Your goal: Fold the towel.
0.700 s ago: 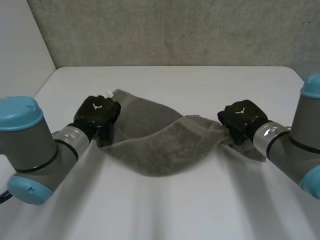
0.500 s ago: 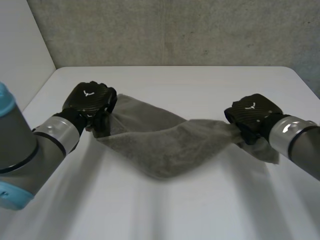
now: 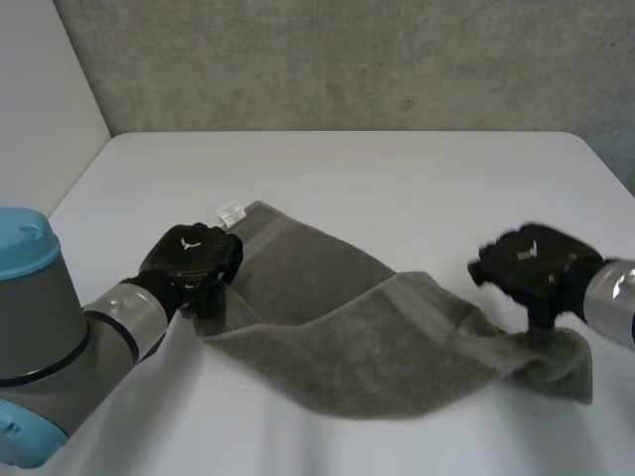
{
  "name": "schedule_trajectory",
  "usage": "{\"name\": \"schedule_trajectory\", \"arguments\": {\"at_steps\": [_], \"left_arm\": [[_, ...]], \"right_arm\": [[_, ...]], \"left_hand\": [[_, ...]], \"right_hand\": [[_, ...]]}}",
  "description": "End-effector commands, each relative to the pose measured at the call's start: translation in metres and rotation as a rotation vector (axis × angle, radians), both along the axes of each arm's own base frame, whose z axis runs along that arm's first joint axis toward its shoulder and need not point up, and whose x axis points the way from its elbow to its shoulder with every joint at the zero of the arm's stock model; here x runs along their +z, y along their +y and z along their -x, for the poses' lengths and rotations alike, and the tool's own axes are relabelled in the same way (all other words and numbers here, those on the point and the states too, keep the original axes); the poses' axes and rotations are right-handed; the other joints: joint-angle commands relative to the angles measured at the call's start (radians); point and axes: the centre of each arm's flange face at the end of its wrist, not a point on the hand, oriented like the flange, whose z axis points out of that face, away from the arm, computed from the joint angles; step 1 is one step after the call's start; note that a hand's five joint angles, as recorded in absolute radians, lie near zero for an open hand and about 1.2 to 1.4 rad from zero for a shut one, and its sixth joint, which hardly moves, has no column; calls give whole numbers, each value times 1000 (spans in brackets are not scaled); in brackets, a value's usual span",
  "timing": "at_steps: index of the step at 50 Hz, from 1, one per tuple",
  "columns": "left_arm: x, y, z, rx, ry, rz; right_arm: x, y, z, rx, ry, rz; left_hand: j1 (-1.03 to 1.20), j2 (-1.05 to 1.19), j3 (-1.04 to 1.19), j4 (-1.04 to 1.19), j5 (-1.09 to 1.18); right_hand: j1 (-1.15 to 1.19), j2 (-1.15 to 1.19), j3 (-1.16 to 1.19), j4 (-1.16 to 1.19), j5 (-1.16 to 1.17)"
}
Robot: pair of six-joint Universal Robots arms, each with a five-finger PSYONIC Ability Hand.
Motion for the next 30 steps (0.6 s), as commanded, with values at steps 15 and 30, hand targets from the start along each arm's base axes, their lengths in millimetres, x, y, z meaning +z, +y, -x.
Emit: {"name": "schedule_trajectory", "arguments": {"at_steps": [15,30], "left_arm": [[0,5,2,-17,-12,8],[-1,4,3,-17,-10,11]], "right_arm": [[-63,-59,-96,121,-256,-229],[-109,-76,-116,116,-191,-162]], "left_hand": [[-167,-236,-199,-185,-391],[-167,-236,-199,-185,-391]], "right_hand": [[63,51,58,62,99],[128,116,123,126,164]]}}
